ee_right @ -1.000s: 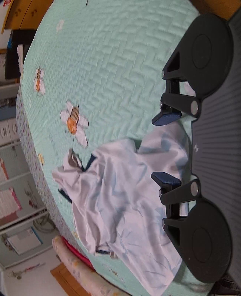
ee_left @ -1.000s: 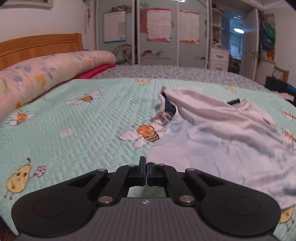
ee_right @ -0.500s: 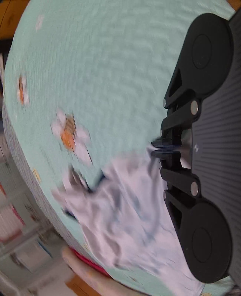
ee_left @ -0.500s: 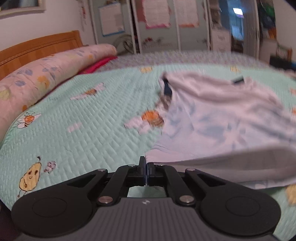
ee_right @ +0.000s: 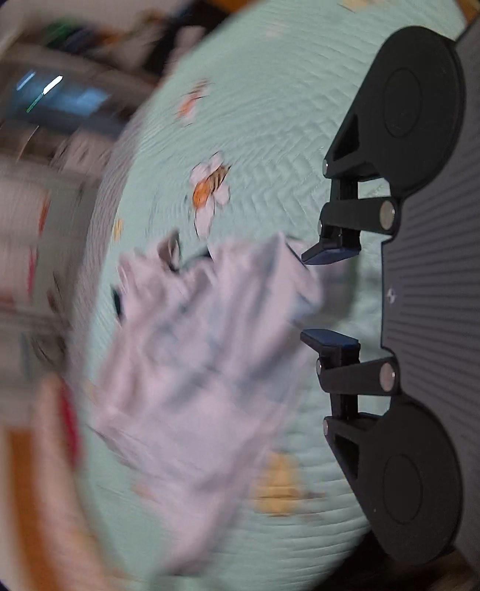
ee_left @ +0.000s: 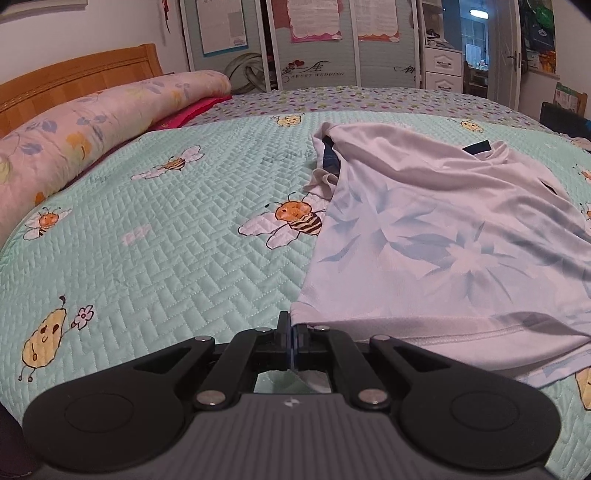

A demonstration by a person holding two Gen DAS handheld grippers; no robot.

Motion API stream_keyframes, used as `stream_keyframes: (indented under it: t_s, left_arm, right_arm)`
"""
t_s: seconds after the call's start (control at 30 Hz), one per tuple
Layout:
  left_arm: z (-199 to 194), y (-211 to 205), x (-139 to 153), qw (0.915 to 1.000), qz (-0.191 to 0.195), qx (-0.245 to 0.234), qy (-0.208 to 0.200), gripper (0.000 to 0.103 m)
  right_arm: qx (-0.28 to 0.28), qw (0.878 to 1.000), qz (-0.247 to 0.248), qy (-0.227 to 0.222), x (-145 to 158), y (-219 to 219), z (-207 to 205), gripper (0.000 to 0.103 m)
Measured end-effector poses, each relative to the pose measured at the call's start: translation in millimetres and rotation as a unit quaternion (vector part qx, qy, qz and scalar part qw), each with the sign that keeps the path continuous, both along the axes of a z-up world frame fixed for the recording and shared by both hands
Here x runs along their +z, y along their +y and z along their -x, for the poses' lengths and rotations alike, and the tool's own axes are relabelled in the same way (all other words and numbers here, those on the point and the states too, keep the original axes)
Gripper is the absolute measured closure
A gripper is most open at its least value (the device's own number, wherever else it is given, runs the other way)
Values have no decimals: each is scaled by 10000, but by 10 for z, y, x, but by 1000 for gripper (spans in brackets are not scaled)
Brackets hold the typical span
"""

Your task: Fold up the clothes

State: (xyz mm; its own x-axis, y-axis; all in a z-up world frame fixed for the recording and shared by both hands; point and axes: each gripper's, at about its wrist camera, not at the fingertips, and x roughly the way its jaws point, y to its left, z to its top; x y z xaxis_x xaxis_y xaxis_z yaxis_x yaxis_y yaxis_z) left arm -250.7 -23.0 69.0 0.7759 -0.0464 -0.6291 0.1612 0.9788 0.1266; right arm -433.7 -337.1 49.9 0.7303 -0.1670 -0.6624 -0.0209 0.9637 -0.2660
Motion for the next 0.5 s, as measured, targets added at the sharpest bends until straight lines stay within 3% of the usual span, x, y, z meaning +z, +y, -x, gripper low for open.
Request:
stream_keyframes:
  t_s: [0.1,0.2,0.27,0.37,0.5]
  left_arm:
    - [15,26,23,10000,-36,28,-22,103]
    - [7,62,42,9999,8,111,-9,103]
    - [-4,53,43,9999,24,115,14,103]
    - [2,4,46,10000,-15,82,9,103]
    - [-2,-27,65,10000,-52,55,-3,103]
  right_arm:
    - [65,9957,891,229,-149,75,4,64]
    - [54,9912,1259,406,-211,48,-12,63]
    - [122,9873,1508,491,-264,51,-44,56]
    - [299,9787,1990,404,-368,126,-98,55]
    - [469,9771,2075,-49,-313,231,-89,55]
